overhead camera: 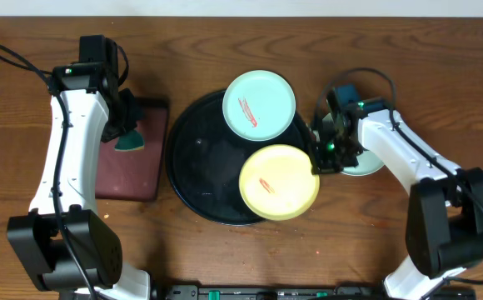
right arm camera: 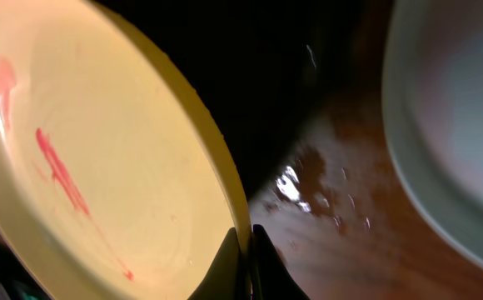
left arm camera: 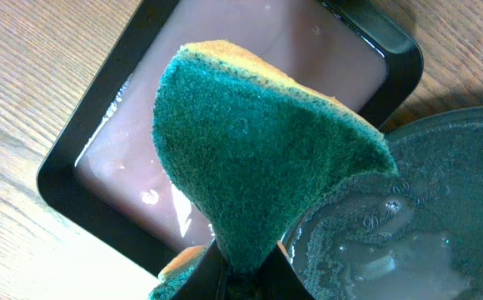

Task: Clean dirty plates on tray and stack at the side
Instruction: 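Move right gripper to the yellow plate rim and grip it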

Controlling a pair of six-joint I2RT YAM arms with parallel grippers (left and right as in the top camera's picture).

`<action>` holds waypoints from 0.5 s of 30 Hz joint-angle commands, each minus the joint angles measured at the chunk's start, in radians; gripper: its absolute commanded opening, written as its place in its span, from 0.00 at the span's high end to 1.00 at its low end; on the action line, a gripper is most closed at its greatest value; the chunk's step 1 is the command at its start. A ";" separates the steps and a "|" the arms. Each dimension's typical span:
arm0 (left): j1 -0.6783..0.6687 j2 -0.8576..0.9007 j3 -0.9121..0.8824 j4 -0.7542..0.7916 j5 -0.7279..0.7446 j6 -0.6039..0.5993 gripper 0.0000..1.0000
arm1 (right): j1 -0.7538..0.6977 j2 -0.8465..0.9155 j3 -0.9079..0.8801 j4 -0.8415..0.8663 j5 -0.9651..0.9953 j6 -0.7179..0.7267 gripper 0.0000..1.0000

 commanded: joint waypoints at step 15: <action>0.004 -0.006 -0.005 0.001 -0.013 0.009 0.92 | 0.396 0.066 0.037 0.307 0.240 0.462 0.99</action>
